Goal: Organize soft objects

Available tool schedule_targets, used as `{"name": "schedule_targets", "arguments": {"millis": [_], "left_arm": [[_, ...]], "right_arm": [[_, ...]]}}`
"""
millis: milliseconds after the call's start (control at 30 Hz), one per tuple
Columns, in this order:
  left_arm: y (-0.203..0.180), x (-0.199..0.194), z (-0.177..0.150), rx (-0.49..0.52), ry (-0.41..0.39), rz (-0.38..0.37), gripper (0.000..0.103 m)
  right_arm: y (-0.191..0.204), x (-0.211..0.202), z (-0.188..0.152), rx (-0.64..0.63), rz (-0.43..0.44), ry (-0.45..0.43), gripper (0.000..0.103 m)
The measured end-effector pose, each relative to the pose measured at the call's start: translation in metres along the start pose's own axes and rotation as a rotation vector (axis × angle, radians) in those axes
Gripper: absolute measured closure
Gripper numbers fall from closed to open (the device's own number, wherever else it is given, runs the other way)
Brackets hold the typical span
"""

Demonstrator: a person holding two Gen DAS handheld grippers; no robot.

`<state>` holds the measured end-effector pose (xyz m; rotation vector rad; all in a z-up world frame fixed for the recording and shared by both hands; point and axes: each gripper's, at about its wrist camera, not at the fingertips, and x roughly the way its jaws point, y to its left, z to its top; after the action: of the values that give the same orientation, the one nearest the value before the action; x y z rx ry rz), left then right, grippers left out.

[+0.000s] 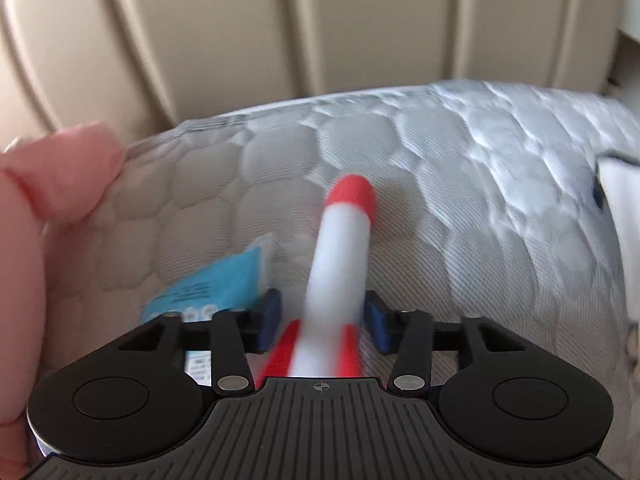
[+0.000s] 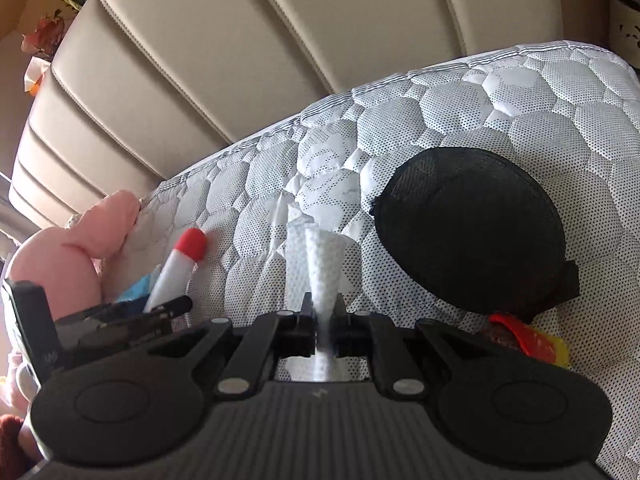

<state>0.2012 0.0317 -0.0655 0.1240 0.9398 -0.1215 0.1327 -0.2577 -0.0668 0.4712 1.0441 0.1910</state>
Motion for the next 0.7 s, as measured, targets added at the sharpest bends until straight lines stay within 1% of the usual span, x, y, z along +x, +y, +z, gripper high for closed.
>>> {"name": "schedule_targets", "arguments": {"millis": [33, 67, 100, 133, 167, 200, 233, 267, 300, 333, 400, 433, 467, 533, 567, 633, 700], "left_arm": [[0.007, -0.003, 0.002, -0.037, -0.010, -0.007, 0.027], [0.016, -0.015, 0.008, -0.107, -0.071, -0.039, 0.017], [0.028, -0.032, 0.011, -0.179, -0.160, -0.046, 0.008], [0.040, -0.049, 0.013, -0.252, -0.252, -0.050, 0.007], [0.052, -0.064, 0.011, -0.303, -0.324, -0.009, 0.005], [0.062, -0.071, 0.010, -0.336, -0.353, 0.058, 0.003], [0.071, -0.069, 0.008, -0.357, -0.334, 0.118, 0.003], [0.079, -0.061, 0.007, -0.380, -0.281, 0.141, 0.003], [0.088, -0.049, 0.004, -0.413, -0.205, 0.129, 0.003], [0.095, -0.034, 0.001, -0.452, -0.122, 0.103, 0.003], [0.104, -0.009, -0.004, -0.496, 0.002, 0.061, 0.003], [0.100, 0.001, -0.003, -0.487, 0.043, 0.061, 0.003], [0.095, 0.010, -0.001, -0.452, 0.070, 0.073, 0.003], [0.078, 0.026, -0.001, -0.325, 0.121, 0.128, 0.003], [0.073, 0.027, -0.002, -0.290, 0.118, 0.147, 0.004], [0.063, 0.028, -0.005, -0.224, 0.109, 0.185, 0.046], [0.073, 0.005, -0.004, -0.300, 0.009, 0.211, 0.047]], "right_arm": [[0.000, -0.001, 0.000, 0.000, 0.000, -0.002, 0.095], [-0.001, -0.002, 0.001, 0.001, 0.000, -0.006, 0.095], [-0.002, -0.003, 0.001, 0.002, -0.002, -0.009, 0.095], [-0.002, -0.003, 0.001, 0.001, -0.004, -0.011, 0.095], [-0.003, -0.003, 0.001, 0.000, -0.006, -0.010, 0.095], [-0.002, -0.002, 0.001, -0.002, -0.007, -0.006, 0.095], [-0.002, -0.001, 0.000, -0.005, -0.007, 0.001, 0.095], [-0.001, 0.001, -0.001, -0.008, -0.007, 0.007, 0.095], [0.000, 0.002, -0.002, -0.012, -0.006, 0.013, 0.095], [0.002, 0.003, -0.003, -0.018, -0.004, 0.017, 0.095], [0.005, 0.003, -0.005, -0.030, 0.001, 0.021, 0.095], [0.006, 0.002, -0.005, -0.035, 0.004, 0.020, 0.095], [0.006, 0.002, -0.005, -0.036, 0.006, 0.019, 0.095], [0.006, 0.001, -0.005, -0.035, 0.004, 0.018, 0.095], [0.005, 0.001, -0.005, -0.034, 0.001, 0.017, 0.095], [0.005, 0.000, -0.004, -0.034, -0.004, 0.013, 0.095], [0.005, -0.005, -0.003, -0.039, -0.007, -0.009, 0.095]]}}
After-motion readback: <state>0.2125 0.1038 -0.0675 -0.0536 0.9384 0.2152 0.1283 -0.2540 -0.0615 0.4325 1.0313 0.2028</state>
